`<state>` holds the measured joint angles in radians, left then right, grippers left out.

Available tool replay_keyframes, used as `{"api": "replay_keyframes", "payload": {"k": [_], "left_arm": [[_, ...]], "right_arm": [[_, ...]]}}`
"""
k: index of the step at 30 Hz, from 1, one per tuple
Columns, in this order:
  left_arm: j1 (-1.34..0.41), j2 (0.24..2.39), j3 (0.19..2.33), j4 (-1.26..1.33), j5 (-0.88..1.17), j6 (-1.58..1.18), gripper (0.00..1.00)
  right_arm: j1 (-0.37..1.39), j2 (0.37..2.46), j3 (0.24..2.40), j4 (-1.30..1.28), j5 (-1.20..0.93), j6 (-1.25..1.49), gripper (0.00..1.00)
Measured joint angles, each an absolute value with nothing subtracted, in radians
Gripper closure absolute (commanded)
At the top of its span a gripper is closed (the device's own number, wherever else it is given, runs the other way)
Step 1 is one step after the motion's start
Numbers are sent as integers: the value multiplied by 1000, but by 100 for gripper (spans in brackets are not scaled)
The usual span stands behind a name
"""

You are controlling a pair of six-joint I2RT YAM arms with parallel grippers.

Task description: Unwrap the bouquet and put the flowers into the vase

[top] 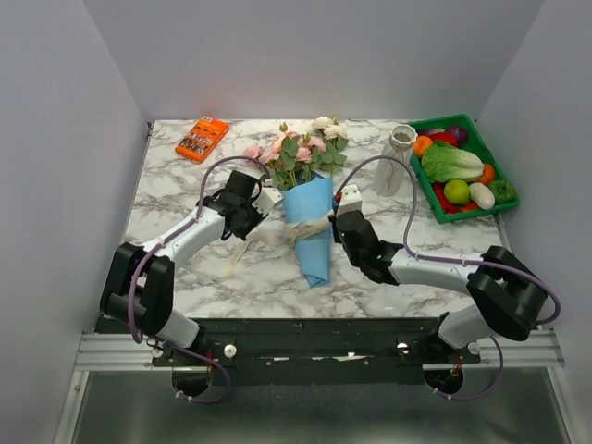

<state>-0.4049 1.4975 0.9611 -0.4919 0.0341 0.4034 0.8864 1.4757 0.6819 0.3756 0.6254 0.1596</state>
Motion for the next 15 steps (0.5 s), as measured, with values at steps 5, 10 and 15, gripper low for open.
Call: {"api": "replay_keyframes", "payload": {"k": [5,10,15], "left_arm": [[-400,1477,961,-509,41,399,63],[-400,1475,957,-517,70,394,32],[-400,1510,953,-506,89,397,31]], "right_arm": [[878,1446,682,343,630,178,99],[878,1417,682,307,638,205,99],[878,1400,682,277,647,234,99]]}}
